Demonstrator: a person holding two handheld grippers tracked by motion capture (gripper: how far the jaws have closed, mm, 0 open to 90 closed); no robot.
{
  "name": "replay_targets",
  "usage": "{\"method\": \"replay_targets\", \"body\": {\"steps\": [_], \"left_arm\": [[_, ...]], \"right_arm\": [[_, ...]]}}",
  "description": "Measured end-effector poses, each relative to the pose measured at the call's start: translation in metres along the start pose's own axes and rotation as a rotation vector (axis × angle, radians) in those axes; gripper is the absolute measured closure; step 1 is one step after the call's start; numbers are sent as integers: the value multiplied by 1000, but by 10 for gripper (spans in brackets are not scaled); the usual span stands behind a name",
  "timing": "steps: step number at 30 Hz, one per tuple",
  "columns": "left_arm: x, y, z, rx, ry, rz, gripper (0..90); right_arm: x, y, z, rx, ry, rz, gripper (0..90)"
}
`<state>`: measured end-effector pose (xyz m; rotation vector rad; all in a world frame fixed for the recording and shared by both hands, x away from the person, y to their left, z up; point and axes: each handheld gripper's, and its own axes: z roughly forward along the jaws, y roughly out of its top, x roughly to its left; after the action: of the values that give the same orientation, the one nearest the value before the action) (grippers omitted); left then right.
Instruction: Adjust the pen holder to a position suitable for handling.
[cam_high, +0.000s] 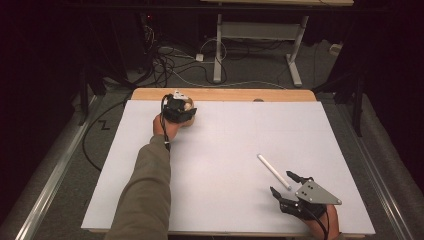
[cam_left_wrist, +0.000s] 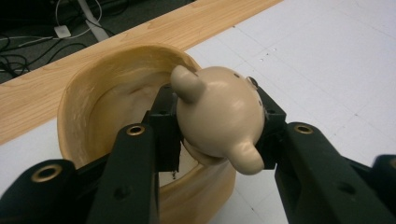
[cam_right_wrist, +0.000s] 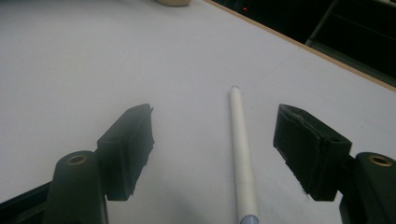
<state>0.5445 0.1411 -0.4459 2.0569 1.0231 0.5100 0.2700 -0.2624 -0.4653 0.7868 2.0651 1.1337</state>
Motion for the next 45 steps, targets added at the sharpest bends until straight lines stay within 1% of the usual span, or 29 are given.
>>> {"method": "replay_targets", "body": {"steps": [3,5,6,7,8,9,10,14,18,20,22,24,27,29,30,31,32,34,37,39,41,43,45], "left_arm": [[-3,0,-2,3,11,17,605],[-4,-2,-4,0,2,18,607],[-5,-2,-6,3,5,29,608],[-5,-2,-6,3,5,29,610],[-7,-3,-7,12,7,42,611],[-9,-4,-11,9,-8,41,611],[-10,-5,-13,10,-14,42,612],[-18,-11,-22,11,-42,63,612],[-31,-21,-31,8,-53,92,612],[-37,-25,-36,-1,-75,92,612],[-44,-29,-42,-7,-93,105,612],[-50,-33,-48,-15,-120,112,612],[-59,-39,-56,-20,-149,140,612],[-65,-42,-60,-32,-172,149,612],[-65,-42,-60,-32,-172,149,612],[-73,-45,-65,-38,-193,168,612],[-77,-46,-66,-40,-204,177,612],[-84,-48,-69,-40,-217,190,612],[-94,-51,-72,-48,-242,193,612],[-101,-53,-74,-50,-249,204,612],[-107,-55,-75,-57,-249,199,612],[-113,-56,-76,-56,-245,209,611],[-118,-57,-76,-64,-251,207,611]], "right_arm": [[0,0,-1,-2,-1,-1,288],[-1,0,0,-4,-1,-4,289],[-1,0,0,-3,-1,-3,289],[-1,0,0,-4,2,0,289],[-1,0,0,-4,3,-1,289],[-1,0,0,-3,3,-2,289],[-1,0,0,-4,3,-3,289],[0,1,-1,-6,8,-5,291],[0,2,-1,-10,7,-5,292],[1,2,-1,-8,8,-9,294],[1,2,-1,-6,12,-13,297],[2,2,-1,-2,13,-22,297],[3,2,-1,0,15,-27,297],[3,2,-1,1,15,-27,297],[3,2,-1,1,15,-27,297],[3,2,0,3,15,-26,298],[3,2,0,5,14,-29,300],[3,2,0,4,4,-32,310],[3,2,0,2,2,-26,310],[3,1,0,5,3,-28,310],[3,2,0,5,0,-31,310],[3,2,0,1,-5,-29,312],[3,2,0,1,-5,-26,312]]}}
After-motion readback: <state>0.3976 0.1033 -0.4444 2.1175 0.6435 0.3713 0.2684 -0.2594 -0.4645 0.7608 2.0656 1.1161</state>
